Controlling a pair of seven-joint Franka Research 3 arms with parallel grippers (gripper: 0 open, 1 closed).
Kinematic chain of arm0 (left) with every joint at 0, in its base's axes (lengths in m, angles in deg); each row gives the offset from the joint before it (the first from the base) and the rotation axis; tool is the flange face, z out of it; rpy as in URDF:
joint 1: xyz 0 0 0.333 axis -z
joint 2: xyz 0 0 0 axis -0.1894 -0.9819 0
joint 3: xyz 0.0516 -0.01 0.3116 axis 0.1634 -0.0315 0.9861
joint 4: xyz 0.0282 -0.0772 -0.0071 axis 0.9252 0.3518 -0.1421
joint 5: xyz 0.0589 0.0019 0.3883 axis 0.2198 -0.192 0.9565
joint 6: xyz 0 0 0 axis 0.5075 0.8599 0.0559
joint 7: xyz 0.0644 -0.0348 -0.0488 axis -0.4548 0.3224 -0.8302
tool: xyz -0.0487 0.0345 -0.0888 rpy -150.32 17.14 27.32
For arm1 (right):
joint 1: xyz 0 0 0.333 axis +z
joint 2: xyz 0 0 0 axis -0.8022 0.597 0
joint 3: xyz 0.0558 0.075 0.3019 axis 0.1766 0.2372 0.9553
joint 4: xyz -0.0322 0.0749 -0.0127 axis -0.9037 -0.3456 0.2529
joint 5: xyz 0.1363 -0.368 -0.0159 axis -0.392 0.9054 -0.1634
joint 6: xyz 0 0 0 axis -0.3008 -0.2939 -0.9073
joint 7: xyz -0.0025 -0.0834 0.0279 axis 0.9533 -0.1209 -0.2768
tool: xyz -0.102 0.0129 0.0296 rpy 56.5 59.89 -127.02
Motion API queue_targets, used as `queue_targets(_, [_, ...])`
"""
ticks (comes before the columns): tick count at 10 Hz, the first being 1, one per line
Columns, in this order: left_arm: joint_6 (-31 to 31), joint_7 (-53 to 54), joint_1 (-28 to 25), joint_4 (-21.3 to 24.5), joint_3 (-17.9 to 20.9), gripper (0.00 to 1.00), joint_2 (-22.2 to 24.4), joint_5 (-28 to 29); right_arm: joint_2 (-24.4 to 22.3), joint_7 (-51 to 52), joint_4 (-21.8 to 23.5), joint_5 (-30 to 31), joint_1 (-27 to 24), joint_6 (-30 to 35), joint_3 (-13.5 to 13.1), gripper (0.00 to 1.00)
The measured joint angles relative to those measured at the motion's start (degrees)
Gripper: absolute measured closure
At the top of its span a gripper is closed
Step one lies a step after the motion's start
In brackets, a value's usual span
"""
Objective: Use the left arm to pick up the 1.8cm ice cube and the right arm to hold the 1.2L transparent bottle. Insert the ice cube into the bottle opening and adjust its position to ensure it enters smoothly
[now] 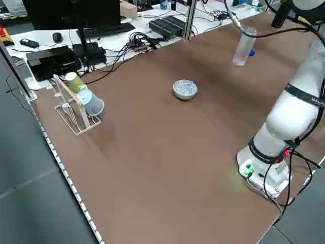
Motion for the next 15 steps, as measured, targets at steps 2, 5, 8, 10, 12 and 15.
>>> queue_targets(2, [0.00,0.00,0.03,0.00,-0.06,0.00,0.00,0.00,0.00,0.01,-0.01,-0.10,0.11,0.00,0.02,0.00])
queue_targets(5, [-0.02,-0.03,-0.01,0.00,-0.07,0.00,-0.01,0.00,0.08,0.42,0.02,-3.46,2.08,-0.06,0.20,0.00])
queue_targets(8, [-1.00,-0.03,-0.08,1.92,0.02,0.00,-0.17,0.00,3.17,15.57,0.35,-10.19,2.93,-3.25,0.27,0.00])
queue_targets(10, [-6.09,0.07,-0.36,7.54,0.02,0.00,-0.37,0.00,7.24,28.94,0.69,-18.55,3.13,-5.05,0.20,0.00])
queue_targets(12, [-11.41,0.24,-0.52,13.67,-0.04,0.00,-0.49,0.00,9.95,36.20,1.98,-24.69,3.14,-8.18,0.15,0.00])
queue_targets(15, [-17.88,0.25,-0.50,21.36,-0.66,0.00,0.07,0.00,14.70,55.81,4.41,-37.40,2.02,-8.98,-0.22,0.00])
